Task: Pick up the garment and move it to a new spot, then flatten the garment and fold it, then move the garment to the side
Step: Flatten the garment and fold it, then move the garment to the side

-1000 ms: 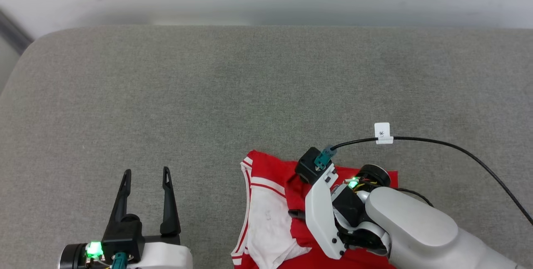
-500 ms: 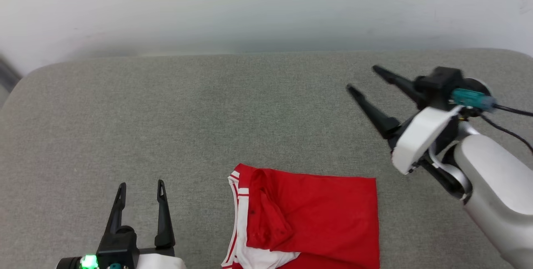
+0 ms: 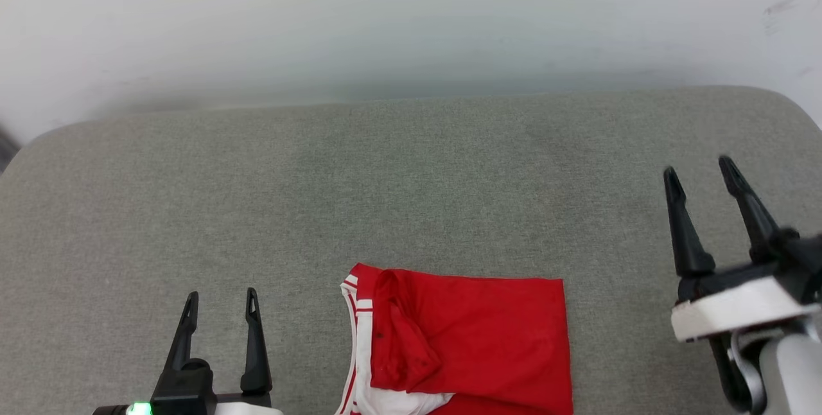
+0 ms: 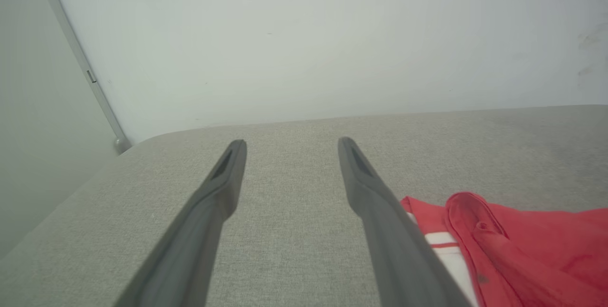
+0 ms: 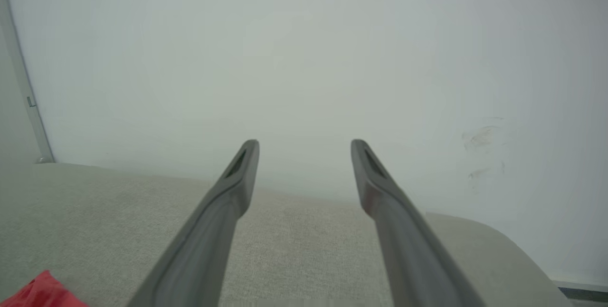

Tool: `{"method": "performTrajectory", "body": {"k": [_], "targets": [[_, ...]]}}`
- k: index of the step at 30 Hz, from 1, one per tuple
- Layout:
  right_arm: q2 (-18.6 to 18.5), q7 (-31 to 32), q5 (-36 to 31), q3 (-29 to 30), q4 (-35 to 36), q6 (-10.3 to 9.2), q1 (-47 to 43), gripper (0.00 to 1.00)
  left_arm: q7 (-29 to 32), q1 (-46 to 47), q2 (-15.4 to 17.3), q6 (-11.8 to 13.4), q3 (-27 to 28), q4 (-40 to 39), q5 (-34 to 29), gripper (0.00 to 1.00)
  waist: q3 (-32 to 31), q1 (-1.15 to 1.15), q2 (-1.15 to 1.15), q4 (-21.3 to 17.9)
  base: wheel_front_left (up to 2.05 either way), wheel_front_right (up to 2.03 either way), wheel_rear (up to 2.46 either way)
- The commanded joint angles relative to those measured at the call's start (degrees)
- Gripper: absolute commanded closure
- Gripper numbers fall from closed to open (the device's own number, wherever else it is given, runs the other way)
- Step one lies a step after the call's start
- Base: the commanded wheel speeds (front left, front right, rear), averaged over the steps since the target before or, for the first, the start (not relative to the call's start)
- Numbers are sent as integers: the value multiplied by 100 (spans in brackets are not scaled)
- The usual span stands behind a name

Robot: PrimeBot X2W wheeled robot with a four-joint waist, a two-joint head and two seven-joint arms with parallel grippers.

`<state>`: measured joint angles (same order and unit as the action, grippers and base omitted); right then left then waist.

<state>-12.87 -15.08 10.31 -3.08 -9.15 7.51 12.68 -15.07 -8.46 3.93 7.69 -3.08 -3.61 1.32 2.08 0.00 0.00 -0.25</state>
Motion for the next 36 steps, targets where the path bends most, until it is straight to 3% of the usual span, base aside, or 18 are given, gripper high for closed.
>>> {"method": "performTrajectory", "body": {"k": [1,5,10,19,25,31,36], "targets": [[101,-5,-59,81,95,-4,-202,0,-13,-54,-1,-10,14,-11,-20,0,-6,0,0,-3,0,0,0],[531,-7,-234,341,584,-3,-884,0,-13,-102,0,-57,27,-33,-27,0,-68,0,0,-22,0,0,0],[792,-7,-252,380,841,-3,-1507,0,-13,-203,-3,-90,40,-54,-29,0,-146,0,0,-20,0,0,0],[986,-8,-166,533,1028,-3,-2205,0,-14,-317,-10,-166,-27,-23,-62,0,-223,0,0,105,0,0,0],[994,-8,-197,507,1180,-3,-1831,0,-13,-307,-14,-180,-11,-15,-61,0,-230,0,0,114,0,0,0],[308,103,-374,224,1290,-3,-895,0,-13,-227,-15,-205,24,13,-50,0,-216,0,0,127,0,0,0],[-519,1216,-14,-422,1175,-3,-82,0,-14,-152,-6,-260,23,39,-53,0,-170,0,0,183,0,0,0]]}}
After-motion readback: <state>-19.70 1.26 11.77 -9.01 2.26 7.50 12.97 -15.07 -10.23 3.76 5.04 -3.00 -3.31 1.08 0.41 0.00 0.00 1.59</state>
